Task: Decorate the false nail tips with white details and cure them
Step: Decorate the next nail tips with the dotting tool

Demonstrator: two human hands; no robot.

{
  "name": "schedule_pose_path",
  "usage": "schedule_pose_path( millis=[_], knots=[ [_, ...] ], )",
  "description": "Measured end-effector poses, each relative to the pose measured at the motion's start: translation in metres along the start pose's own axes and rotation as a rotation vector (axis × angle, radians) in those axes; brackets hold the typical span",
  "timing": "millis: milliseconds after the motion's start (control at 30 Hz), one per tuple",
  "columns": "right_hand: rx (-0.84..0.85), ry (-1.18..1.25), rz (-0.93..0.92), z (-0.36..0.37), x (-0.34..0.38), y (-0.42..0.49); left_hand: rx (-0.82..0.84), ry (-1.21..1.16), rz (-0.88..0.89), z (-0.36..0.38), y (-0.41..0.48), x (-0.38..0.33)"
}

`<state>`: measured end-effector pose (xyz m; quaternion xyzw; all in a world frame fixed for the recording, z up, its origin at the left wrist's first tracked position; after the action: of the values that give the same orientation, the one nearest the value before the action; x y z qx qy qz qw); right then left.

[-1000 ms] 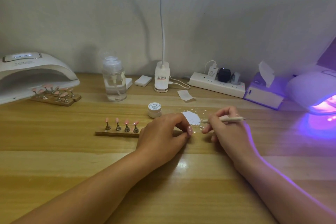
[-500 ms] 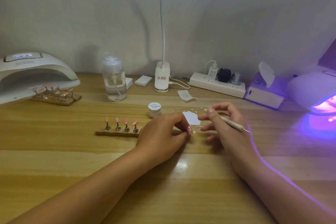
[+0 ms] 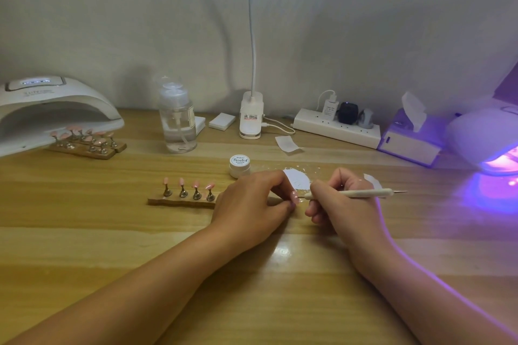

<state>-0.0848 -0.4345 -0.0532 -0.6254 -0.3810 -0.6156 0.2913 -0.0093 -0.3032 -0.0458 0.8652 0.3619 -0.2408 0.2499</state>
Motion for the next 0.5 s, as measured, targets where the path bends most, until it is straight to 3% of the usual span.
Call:
schedule_pose_path(
  millis=[500],
  knots=[
    [0.001,-0.049,0.001,-0.0009,-0.0024,0.0015,-0.005,0.003,-0.003,-0.0003,-0.0004,0.0004]
  ],
)
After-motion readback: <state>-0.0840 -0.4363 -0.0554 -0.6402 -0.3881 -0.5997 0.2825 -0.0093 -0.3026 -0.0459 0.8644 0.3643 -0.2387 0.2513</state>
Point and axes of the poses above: each hand's wrist, its own y-axis towards the middle knuckle, its own z-axis out of the palm, x = y × z, the point moved 10 cm from there along y, towards the middle knuckle, and after that the axes turned 2 degrees about x, right-handed, at the moved point
